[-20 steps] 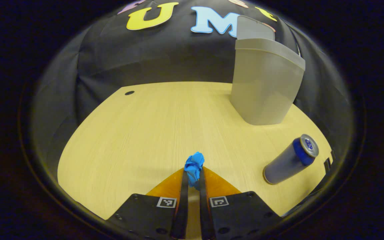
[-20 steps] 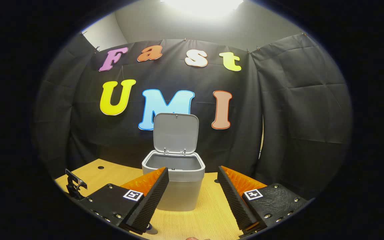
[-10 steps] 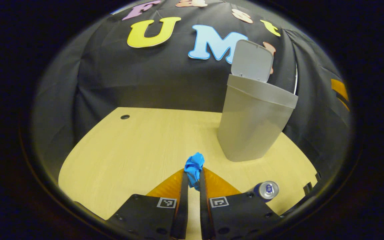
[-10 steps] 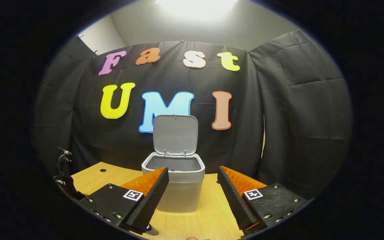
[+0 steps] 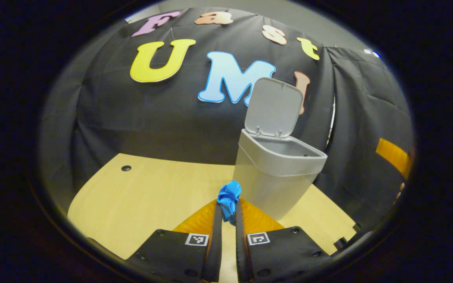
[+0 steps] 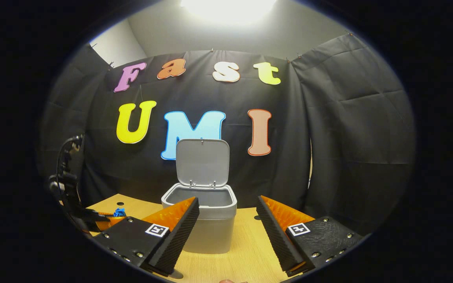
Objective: Press the lid of the desktop garbage bin to open it, pick up the crumpled paper on the desktop and throw it into the bin, then pick up the pop can on the desktop and drop it into the bin, and finally close the garbage bin lid.
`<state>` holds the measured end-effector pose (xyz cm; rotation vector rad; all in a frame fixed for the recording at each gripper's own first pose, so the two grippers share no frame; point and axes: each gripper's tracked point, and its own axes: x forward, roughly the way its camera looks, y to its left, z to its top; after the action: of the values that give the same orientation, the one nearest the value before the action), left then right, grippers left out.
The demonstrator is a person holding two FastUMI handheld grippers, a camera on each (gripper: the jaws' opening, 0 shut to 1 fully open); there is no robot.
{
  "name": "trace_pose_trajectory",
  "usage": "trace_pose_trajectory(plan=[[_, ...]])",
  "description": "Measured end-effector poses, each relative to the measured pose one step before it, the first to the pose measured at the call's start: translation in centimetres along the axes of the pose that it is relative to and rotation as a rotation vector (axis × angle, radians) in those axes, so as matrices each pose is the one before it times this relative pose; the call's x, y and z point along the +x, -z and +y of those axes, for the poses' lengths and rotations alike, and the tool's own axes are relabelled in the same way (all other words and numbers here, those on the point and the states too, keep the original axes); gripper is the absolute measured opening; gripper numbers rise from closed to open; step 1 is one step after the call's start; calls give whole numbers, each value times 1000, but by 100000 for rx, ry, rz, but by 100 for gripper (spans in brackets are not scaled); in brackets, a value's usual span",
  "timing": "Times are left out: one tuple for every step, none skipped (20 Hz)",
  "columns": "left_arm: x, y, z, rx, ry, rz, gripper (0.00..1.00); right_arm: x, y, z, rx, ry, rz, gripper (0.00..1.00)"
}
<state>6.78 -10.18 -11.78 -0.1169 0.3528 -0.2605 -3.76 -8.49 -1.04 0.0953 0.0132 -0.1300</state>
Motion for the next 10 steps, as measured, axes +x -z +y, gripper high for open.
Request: trace_pose_trajectory(plan=[[410, -1266, -732, -706, 1497, -1780, 24, 72, 130, -203, -264, 1, 343, 94], [494, -964, -625, 423, 845, -1177, 24, 129, 33, -214, -530, 108, 116, 94], [657, -792, -476, 803, 831, -1395, 22, 109, 107, -229, -601, 252, 238, 94], [440, -611, -471, 884, 670, -1125, 22, 140, -60, -311, -278, 359, 168, 94], [491, -462, -507, 706, 1059, -678, 22, 95, 107, -260, 271, 350, 78, 94], [460, -533, -625, 825, 1085, -748, 19, 76, 18, -260, 566, 409, 52, 94], [568, -623, -513, 693, 1028, -961, 19, 74, 98, -186, 503, 494, 112, 94], [563, -541, -651, 466, 1435, -957, 21, 109, 113, -172, 191, 543, 423, 94], [510, -385, -556, 169, 1112, -579, 22, 7, 272, -206, 23, 703, 421, 94], [543, -256, -548, 16, 1488, -577, 24, -34, 141, -195, -174, 580, 343, 94]])
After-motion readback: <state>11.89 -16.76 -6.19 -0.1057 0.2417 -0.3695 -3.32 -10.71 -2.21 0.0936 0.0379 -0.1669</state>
